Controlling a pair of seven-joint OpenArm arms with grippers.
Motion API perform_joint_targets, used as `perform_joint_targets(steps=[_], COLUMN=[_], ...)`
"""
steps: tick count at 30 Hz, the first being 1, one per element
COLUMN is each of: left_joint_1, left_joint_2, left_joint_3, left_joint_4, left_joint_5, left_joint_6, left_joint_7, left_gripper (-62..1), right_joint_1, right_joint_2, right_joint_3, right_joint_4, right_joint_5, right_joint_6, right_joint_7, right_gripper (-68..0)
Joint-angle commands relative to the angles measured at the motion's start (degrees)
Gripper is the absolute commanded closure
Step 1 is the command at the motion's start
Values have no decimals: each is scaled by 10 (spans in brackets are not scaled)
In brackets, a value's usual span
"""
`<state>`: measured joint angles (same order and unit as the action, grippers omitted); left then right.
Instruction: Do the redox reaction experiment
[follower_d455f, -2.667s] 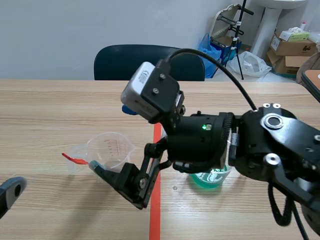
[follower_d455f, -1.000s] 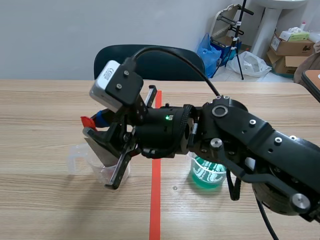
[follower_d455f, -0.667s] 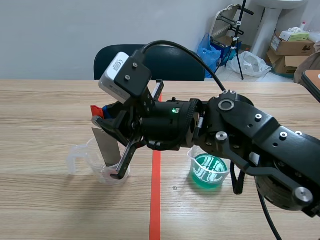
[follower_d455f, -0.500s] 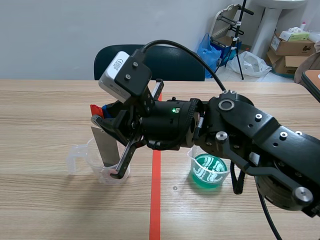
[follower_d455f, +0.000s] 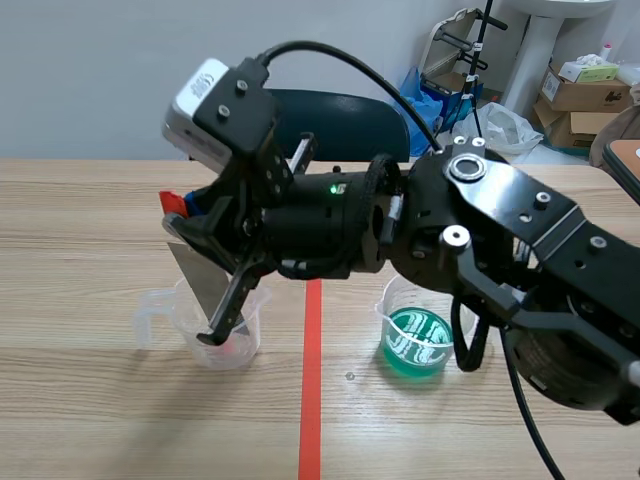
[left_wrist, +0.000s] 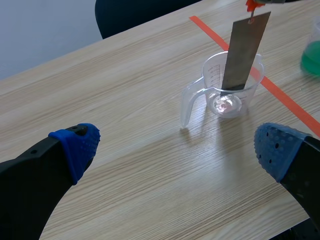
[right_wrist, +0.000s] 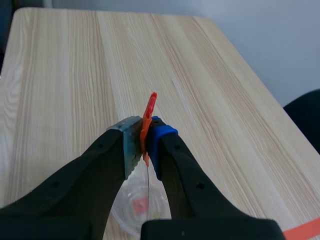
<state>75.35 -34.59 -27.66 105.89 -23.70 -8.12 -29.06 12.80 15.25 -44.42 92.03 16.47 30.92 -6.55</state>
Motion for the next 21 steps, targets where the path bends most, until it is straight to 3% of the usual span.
perform_joint_targets(steps=[1,5,14,21], left_joint_1=[1,1,1,1], left_joint_2=[4,4,4,4], left_joint_3=[3,3,3,3], left_joint_4=[5,5,5,5], left_joint_5=[-5,-5,-5,-5], left_joint_6=[0,0,0,0], left_joint_7=[-12,-12,-13,-16], left_gripper=[-623,-623,-623,-623], right_joint_1=[15,24,71,92], right_joint_2=[0,0,0,0], right_joint_3=[15,22,22,22], right_joint_4=[19,42,71,103], right_joint_5=[20,43,140,178], right_joint_6=[0,0,0,-1], right_joint_7=[-3,-43,-131,-189], right_gripper=[-6,-7,-6,-6])
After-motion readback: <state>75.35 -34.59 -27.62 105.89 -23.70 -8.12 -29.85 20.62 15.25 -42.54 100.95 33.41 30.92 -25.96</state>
